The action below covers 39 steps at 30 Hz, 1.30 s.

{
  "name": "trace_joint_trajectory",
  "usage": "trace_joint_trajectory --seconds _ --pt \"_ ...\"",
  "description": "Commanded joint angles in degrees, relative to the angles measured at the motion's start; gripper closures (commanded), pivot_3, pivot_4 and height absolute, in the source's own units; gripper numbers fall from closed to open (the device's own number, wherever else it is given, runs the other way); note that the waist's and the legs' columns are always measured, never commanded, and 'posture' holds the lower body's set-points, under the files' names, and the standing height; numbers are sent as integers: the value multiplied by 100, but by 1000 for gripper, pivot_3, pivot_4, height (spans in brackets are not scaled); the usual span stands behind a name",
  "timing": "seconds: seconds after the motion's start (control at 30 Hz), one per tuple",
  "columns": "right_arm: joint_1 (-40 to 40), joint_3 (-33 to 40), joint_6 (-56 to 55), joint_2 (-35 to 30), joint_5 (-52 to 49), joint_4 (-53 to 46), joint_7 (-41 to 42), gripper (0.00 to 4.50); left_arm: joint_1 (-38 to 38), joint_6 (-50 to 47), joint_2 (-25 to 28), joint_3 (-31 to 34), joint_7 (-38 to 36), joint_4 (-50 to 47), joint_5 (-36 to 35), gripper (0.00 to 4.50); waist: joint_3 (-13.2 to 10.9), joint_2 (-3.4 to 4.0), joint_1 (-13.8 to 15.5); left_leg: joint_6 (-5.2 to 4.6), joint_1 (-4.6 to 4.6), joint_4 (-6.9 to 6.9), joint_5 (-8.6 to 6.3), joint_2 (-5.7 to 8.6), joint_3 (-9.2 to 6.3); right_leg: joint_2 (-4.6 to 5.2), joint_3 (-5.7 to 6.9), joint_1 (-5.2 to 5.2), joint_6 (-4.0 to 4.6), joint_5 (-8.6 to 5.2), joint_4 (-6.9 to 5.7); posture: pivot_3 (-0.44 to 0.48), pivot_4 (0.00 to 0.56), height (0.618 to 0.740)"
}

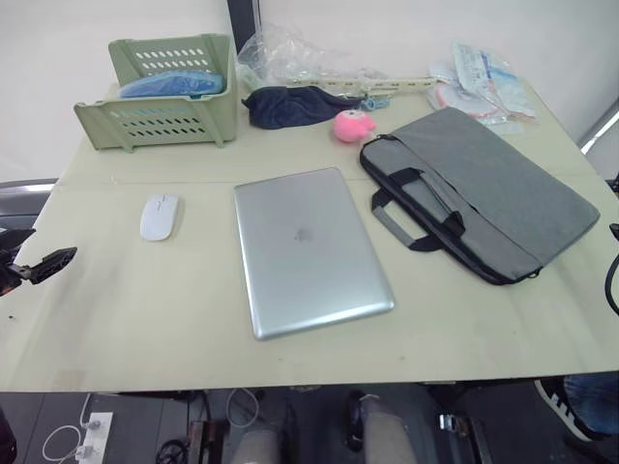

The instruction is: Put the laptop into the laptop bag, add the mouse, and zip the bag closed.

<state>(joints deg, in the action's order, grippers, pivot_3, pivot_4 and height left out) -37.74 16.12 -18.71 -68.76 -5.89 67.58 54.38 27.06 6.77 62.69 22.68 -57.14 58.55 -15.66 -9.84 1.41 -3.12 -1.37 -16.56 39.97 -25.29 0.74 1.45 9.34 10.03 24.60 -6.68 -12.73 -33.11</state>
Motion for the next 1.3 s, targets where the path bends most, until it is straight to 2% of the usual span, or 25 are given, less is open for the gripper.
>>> trace_joint_trajectory --seconds 0.03,0.47,0.7,0.83,0.93,1.03,1.1,1.13,1.17,1.2,1.27,1.3 --pt "-14 112 -128 -93 -36 30 -139 0 126 202 176 96 74 -97 12 38 0 0 3 0 0 0 0 0 0 0 0 0 0 0 0 0 150 740" --pt "3 115 -187 -205 32 202 -309 0 621 287 192 -71 67 150 153 38 0 0 -9 0 -2 -1 0 1 2 0 1 -1 -1 0 0 0 150 740" --pt "13 186 -174 -188 -43 220 -367 0 661 -44 347 114 -296 215 -47 38 0 0 -12 0 -2 -1 0 2 2 0 1 -1 -1 0 0 0 150 740" --pt "-51 89 -124 19 -77 -45 -146 0 704 -1457 423 243 -1018 -306 -541 38 0 0 -5 0 -7 0 0 2 3 0 1 -1 -1 0 -1 0 150 740" --pt "-175 -103 20 303 -86 -577 101 0 476 -3103 451 204 -1541 -1353 -1068 38 0 -3 -10 0 -17 5 0 1 2 -2 1 -4 -1 0 -3 0 150 740" --pt "-230 -373 403 687 -92 -1406 375 905 226 -4542 357 161 -1750 -2492 -1649 0 -2 2 -24 0 -18 9 0 -2 1 -4 -4 -3 -1 1 -7 0 150 740" --pt "-176 -566 776 894 -86 -2002 449 1903 205 -5213 295 63 -1651 -2927 -1843 0 -5 8 -12 0 -18 9 0 -4 0 -8 -5 0 -1 0 -8 0 150 740" --pt "-128 -678 1037 1014 -58 -2380 417 2872 202 -5685 296 -78 -1592 -3116 -1915 0 -5 8 -12 0 -16 11 0 -1 0 -8 -9 1 -1 0 -9 0 150 740" --pt "-150 -979 1448 1322 45 -3046 310 2975 420 -6461 118 -396 -1449 -3269 -2053 0 -5 8 3 0 -12 11 0 0 0 -8 -9 1 -1 0 -9 0 150 740" --pt "-196 -1257 1738 1608 143 -3582 234 3540 607 -6975 -74 -692 -1338 -3380 -2126 0 -6 9 8 0 1 12 0 1 -5 -7 -8 3 -1 0 -9 0 150 740" --pt "-290 -1634 2117 2038 235 -4259 167 3965 964 -7721 -419 -1062 -1120 -3356 -2178 0 -4 6 15 0 -2 13 0 2 -8 -8 -9 -4 -1 0 -14 0 150 740" --pt "-320 -1726 2292 2167 268 -4433 114 4455 1138 -8022 -536 -1245 -937 -3244 -2053 0 -3 5 25 0 -9 13 0 4 -6 -8 -14 -8 -1 0 -18 0 150 740"
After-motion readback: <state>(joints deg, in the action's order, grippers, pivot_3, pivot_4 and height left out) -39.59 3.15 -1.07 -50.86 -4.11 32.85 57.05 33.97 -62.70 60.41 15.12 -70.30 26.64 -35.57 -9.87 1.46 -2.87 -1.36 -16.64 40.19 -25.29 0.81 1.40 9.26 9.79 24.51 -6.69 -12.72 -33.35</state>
